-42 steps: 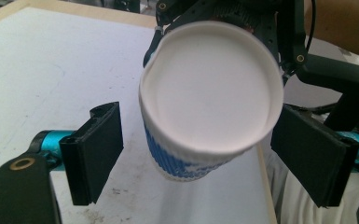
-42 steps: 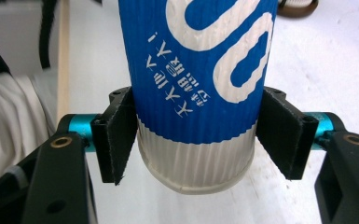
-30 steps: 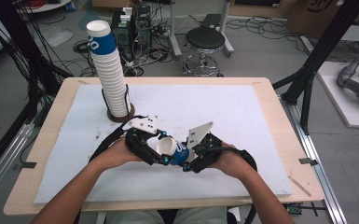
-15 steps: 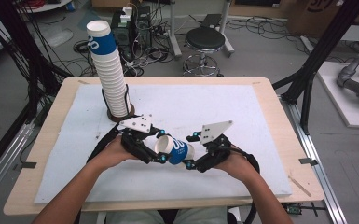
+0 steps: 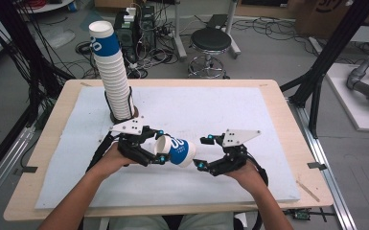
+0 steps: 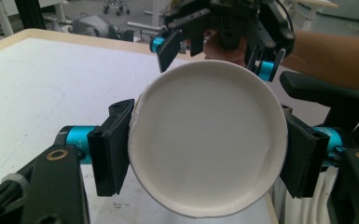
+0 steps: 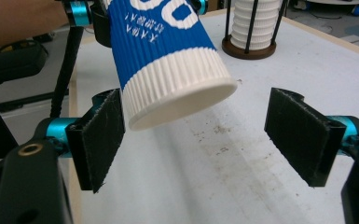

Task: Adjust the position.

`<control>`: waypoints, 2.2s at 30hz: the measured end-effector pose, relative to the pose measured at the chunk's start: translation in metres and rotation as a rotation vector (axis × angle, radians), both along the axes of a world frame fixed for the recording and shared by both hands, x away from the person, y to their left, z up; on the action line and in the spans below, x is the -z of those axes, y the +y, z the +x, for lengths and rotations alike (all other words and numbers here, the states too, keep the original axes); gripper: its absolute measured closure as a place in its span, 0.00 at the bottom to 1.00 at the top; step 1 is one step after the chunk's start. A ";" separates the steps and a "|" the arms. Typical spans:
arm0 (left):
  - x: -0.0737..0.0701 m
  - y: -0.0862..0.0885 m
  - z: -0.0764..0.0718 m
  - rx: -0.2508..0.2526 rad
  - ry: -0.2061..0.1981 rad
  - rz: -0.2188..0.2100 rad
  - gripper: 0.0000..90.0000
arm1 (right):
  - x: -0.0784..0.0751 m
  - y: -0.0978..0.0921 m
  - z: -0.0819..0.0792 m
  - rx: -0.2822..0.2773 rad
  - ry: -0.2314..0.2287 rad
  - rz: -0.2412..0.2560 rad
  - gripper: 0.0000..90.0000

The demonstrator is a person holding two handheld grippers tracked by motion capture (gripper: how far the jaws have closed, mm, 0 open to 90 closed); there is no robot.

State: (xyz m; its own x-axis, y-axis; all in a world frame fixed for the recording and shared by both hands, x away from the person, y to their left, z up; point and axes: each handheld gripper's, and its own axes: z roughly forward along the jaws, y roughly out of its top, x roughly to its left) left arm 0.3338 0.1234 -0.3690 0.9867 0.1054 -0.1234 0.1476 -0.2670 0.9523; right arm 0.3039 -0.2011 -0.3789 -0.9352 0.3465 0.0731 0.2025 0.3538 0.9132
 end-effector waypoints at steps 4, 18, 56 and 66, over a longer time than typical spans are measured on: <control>0.002 0.003 0.000 -0.006 -0.002 -0.030 0.33 | 0.005 0.000 -0.001 0.000 0.010 0.032 0.23; 0.009 0.004 -0.004 0.012 -0.002 -0.118 0.33 | 0.013 0.004 -0.004 -0.025 0.029 0.110 0.22; 0.014 -0.011 -0.012 0.106 0.013 -0.194 0.35 | 0.010 0.004 -0.005 -0.175 0.076 0.184 0.35; 0.010 -0.011 -0.017 0.047 0.030 -0.030 0.19 | 0.002 0.004 -0.004 -0.185 0.062 0.071 0.37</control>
State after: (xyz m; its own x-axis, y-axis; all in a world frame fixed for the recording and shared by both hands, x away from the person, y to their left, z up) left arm 0.3168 0.1126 -0.3792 0.9863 0.0547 -0.1556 0.1644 -0.2461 0.9552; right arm 0.3003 -0.1966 -0.3809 -0.9752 0.1614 0.1512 0.1972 0.3253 0.9248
